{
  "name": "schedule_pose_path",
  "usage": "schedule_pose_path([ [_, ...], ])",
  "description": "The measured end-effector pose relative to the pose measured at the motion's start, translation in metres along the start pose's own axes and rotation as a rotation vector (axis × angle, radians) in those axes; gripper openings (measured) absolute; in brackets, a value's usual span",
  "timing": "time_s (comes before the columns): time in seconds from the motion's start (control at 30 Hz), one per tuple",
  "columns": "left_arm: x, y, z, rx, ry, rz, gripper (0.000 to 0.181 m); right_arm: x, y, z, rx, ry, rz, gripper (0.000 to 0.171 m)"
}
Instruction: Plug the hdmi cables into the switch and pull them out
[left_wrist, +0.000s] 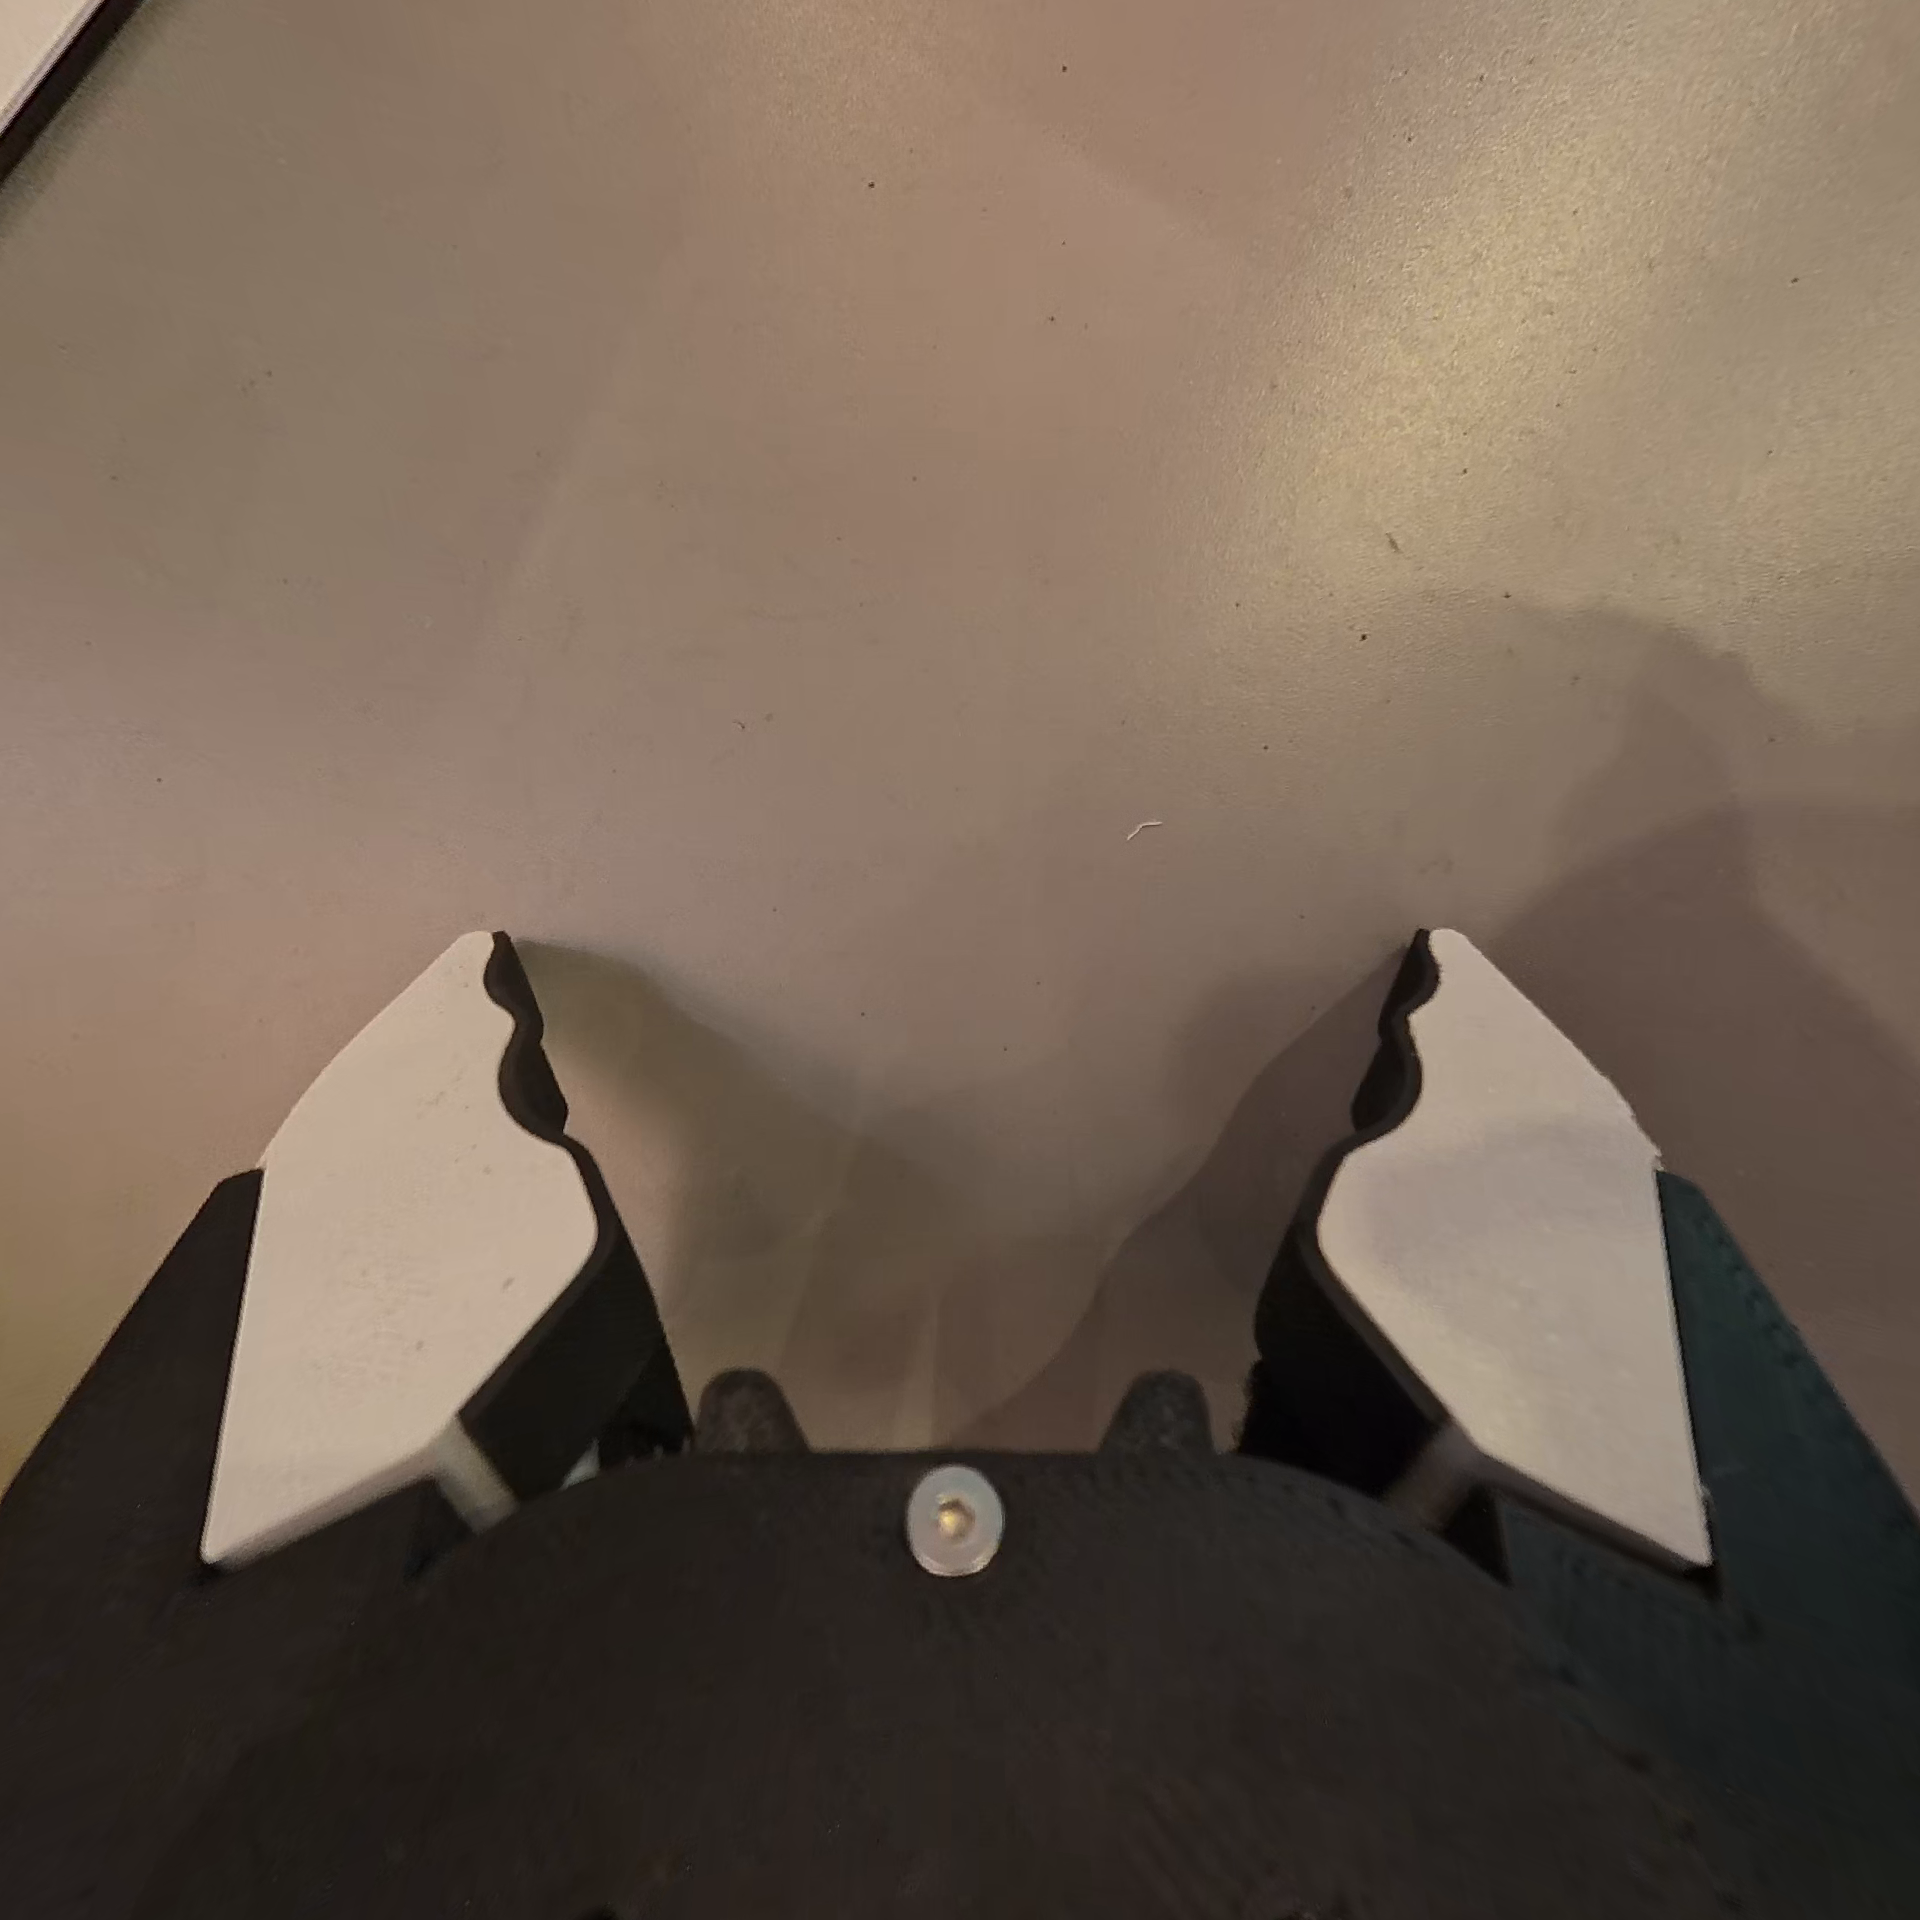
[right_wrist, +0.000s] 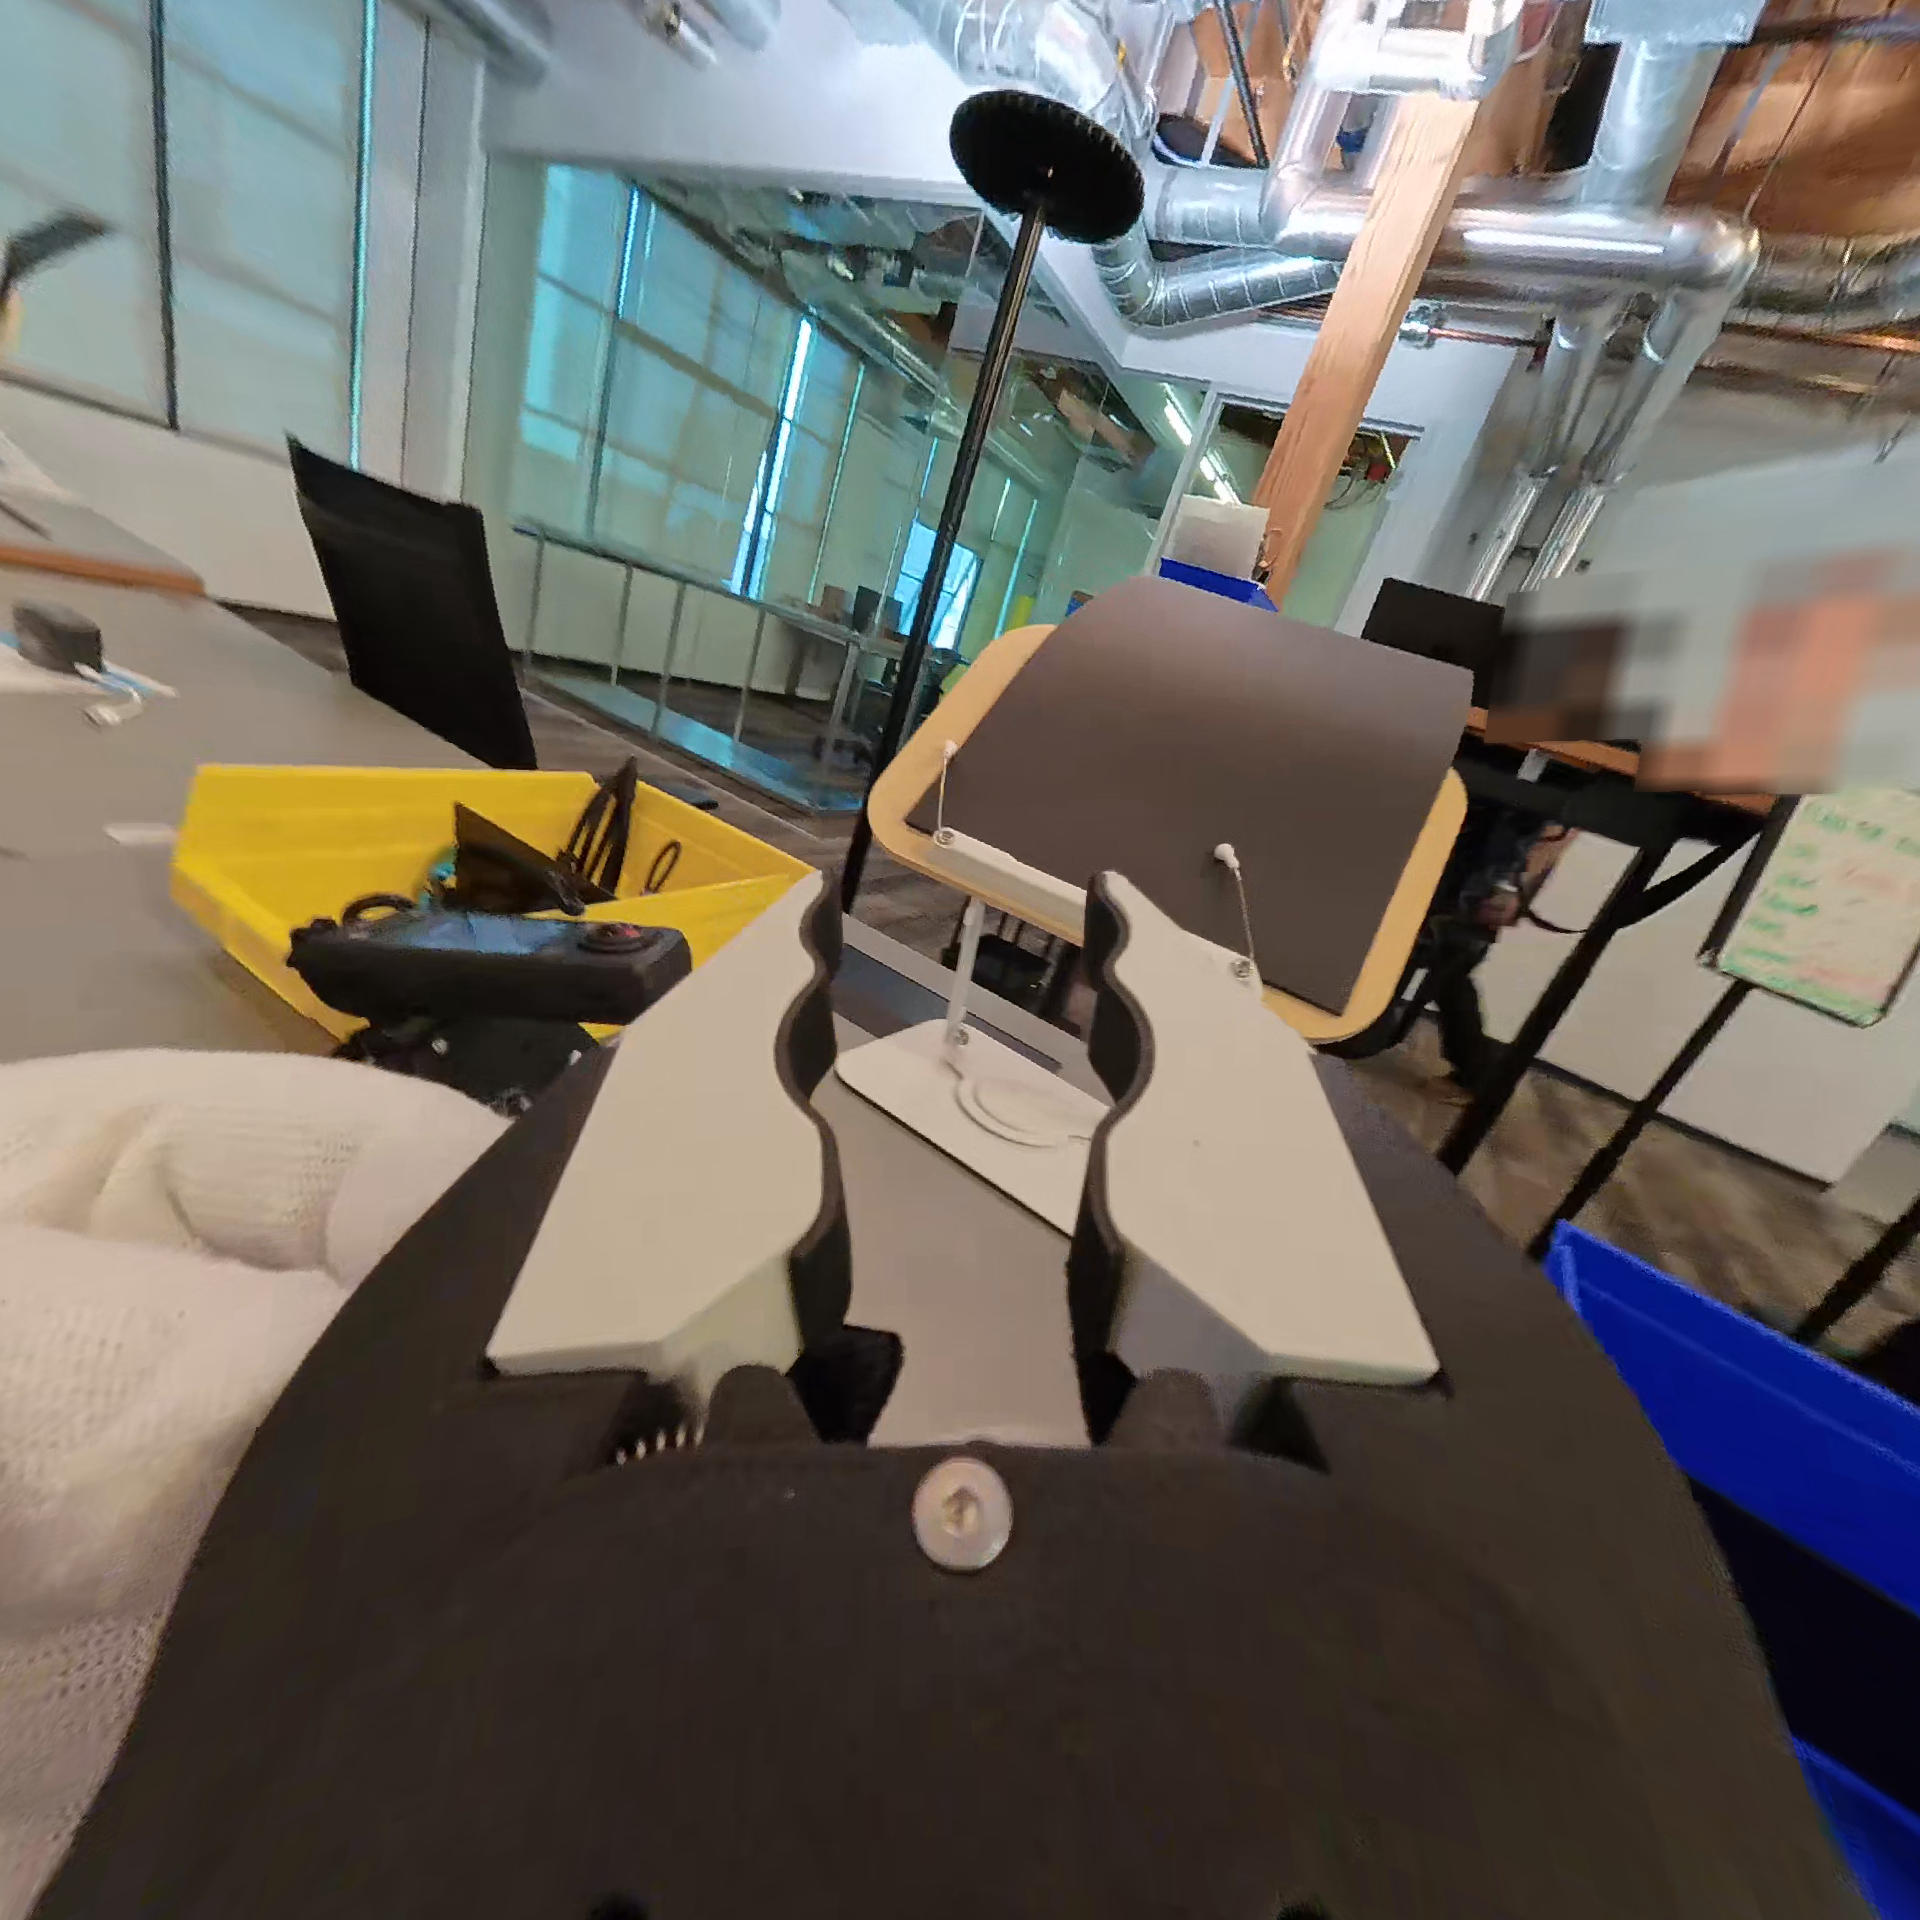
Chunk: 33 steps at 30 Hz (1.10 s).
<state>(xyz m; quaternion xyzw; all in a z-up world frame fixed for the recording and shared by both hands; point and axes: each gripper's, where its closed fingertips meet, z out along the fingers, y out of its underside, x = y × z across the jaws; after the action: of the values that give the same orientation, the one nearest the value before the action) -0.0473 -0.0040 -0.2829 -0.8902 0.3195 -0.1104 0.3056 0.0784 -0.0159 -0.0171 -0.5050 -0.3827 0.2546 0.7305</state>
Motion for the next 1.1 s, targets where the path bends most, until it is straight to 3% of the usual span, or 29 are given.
schedule_pose_path([
  [0.1, 0.0, 0.0, 0.0, 0.0, 0.0, 0.0, 0.146, -0.004, -0.001, -0.002, -0.016, 0.0, -0.1, 0.042],
  [0.2, 0.0, 0.0, 0.0, 0.0, 0.0, 0.0, 0.146, -0.012, 0.006, -0.001, -0.051, -0.061, -0.107, 0.022],
  [0.4, 0.0, 0.0, 0.0, 0.0, 0.0, 0.0, 0.146, -0.017, 0.011, 0.001, -0.025, -0.122, 0.108, 0.0],
  [0.7, 0.0, 0.0, 0.0, 0.0, 0.0, 0.0, 0.146, -0.056, -0.027, -0.01, 0.142, -0.333, 0.331, 0.0],
  [0.93, 0.0, 0.0, 0.0, 0.0, 0.0, 0.0, 0.146, -0.056, -0.048, -0.023, 0.25, -0.45, 0.43, 0.006],
  [1.1, 0.0, 0.0, 0.0, 0.0, 0.0, 0.0, 0.146, -0.083, -0.082, -0.049, 0.356, -0.718, 0.545, 0.018],
])
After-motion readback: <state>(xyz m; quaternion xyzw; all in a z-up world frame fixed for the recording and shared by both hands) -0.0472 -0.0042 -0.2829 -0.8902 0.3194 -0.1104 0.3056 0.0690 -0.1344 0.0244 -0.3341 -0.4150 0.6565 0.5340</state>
